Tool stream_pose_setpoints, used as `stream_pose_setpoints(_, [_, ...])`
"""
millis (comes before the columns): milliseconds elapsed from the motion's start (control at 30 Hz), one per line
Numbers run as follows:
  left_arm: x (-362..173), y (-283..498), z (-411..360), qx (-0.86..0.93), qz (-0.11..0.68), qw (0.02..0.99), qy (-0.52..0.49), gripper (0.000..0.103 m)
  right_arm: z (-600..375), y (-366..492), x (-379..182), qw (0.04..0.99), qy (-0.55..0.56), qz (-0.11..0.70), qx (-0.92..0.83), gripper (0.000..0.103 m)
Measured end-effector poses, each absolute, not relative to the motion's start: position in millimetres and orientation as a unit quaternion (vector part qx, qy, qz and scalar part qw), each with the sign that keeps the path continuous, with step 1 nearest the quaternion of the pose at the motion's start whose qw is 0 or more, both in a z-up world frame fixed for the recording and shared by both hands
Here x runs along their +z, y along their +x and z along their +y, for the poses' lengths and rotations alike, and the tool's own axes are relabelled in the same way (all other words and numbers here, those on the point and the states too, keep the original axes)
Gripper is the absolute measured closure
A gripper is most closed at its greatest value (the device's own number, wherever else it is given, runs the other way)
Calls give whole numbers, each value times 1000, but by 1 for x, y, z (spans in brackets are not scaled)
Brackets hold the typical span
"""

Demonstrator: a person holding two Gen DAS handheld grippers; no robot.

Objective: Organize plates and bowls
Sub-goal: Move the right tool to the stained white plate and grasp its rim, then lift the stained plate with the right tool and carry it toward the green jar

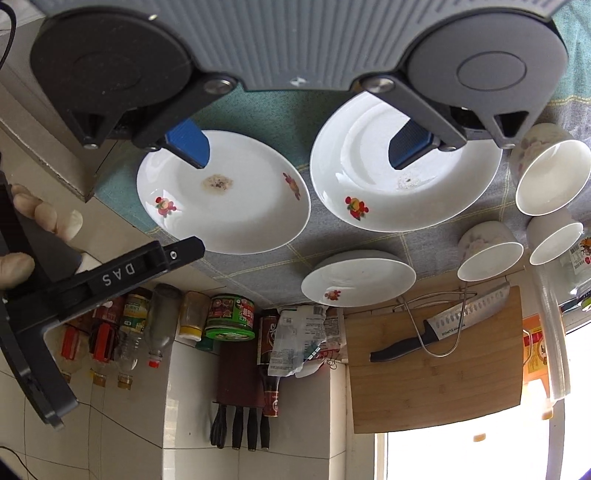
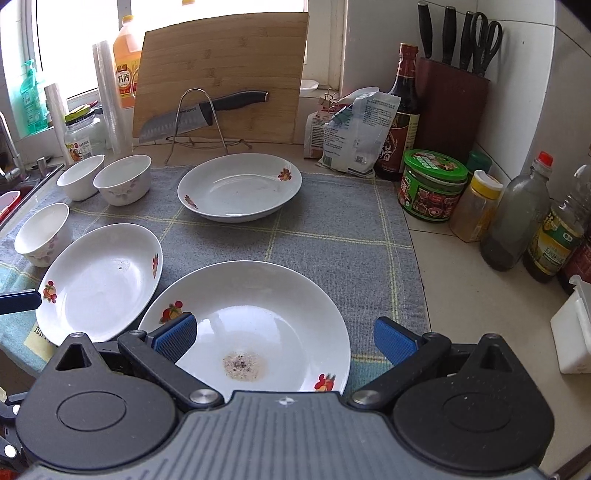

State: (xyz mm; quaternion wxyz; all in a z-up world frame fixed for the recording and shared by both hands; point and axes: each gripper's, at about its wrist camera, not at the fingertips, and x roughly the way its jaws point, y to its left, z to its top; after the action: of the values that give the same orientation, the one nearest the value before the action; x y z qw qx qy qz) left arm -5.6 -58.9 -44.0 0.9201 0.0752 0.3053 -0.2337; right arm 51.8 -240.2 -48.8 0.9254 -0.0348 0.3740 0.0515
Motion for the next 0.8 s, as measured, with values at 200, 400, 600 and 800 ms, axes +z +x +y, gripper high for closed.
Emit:
stream_pose_setpoints(200, [-60, -8, -91, -239, 327, 910, 91, 1, -263, 84, -69, 913, -44, 390, 107, 0])
stream_pose_setpoints(400, [-80, -12, -119, -258, 343, 896, 114, 1, -274, 106, -81, 901, -75, 400, 153, 0])
stream_pose_setpoints(600, [-95, -8, -137, -264, 355, 887, 129, 1, -289, 116, -88, 885, -63, 413, 206, 0])
stream_pose_setpoints(800, [-104, -2, -145, -259, 355, 887, 140, 1, -294, 121, -99, 872, -41, 424, 241, 0])
